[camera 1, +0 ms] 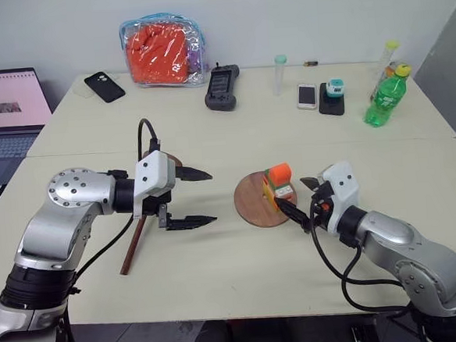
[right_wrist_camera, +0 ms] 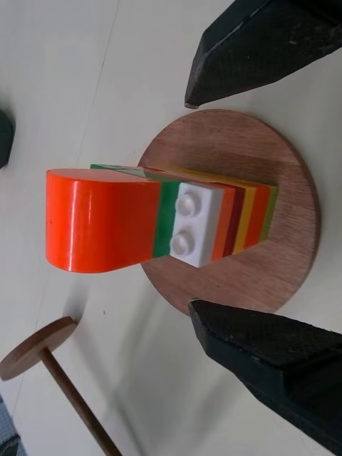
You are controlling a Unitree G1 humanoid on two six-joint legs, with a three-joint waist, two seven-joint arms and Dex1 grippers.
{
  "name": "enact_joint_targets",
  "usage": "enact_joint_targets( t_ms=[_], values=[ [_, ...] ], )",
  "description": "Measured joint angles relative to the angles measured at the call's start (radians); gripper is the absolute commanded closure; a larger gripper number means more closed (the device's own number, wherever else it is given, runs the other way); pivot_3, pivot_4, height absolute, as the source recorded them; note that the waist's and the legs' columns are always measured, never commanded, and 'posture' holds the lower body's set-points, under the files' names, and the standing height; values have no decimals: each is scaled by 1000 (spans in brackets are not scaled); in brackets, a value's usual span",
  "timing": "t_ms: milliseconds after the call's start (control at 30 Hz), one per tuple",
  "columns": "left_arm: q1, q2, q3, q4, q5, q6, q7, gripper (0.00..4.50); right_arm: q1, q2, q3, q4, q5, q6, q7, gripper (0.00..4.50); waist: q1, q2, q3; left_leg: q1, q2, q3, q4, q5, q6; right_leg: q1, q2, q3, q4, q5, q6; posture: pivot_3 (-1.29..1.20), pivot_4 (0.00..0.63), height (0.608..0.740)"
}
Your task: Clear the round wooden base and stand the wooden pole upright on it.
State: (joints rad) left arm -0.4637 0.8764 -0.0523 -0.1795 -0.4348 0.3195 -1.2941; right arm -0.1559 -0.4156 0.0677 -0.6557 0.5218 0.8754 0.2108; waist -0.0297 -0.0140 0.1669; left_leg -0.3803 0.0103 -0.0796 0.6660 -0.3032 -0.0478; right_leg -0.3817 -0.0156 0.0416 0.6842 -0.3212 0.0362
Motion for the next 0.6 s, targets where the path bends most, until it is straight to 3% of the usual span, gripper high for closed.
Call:
enact_joint_targets(
  t_ms=[333,433,600],
  values=[
    [6,-12,-2,5,17,-17,-2,35,-75,78,93,134,-132,-51,-35,0,-4,0,0,-1,0,2,0,0,0,-4,0,1,5,0,0,0,150,740],
    [6,-15,-2,4,17,-16,-2,0,-78,89,111,160,-160,-69,-31,437,-4,0,0,-1,0,2,0,0,0,-4,0,2,5,0,0,0,150,740],
    [11,-17,-2,-14,15,6,17,0,-80,99,113,180,-184,-102,-1,1608,-4,0,0,-1,0,2,0,0,0,-4,0,1,6,0,0,0,150,740]
  ],
)
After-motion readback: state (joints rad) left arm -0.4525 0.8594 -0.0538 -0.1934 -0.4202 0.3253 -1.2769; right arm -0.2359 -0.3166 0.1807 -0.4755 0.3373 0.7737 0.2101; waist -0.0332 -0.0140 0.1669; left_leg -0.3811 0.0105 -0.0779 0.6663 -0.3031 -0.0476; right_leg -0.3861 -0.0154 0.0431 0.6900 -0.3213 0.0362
